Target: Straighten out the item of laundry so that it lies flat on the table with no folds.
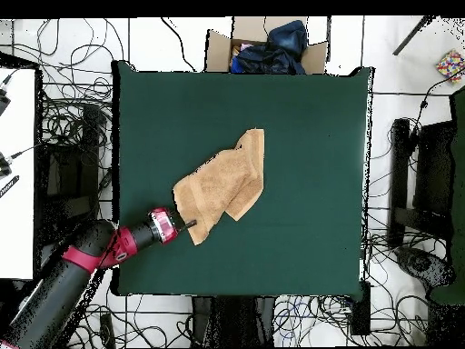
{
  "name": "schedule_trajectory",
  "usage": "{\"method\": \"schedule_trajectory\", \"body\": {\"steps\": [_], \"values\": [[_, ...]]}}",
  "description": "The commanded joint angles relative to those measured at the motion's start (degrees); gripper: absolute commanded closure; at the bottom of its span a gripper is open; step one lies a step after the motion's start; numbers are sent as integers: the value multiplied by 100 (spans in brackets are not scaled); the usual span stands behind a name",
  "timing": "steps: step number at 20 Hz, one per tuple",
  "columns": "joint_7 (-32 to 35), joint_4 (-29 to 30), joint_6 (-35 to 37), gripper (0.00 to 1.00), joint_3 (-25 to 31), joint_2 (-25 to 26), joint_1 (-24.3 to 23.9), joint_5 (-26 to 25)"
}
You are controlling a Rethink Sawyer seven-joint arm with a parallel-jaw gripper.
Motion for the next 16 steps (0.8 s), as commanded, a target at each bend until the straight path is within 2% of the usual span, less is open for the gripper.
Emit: {"method": "schedule_trajectory", "body": {"steps": [1, 9, 16], "values": [[459, -240, 983, 0, 998, -271, 121, 365], [827, -448, 1509, 0, 993, -272, 347, 486], [1291, -665, 1396, 0, 1008, -69, 390, 773]]}}
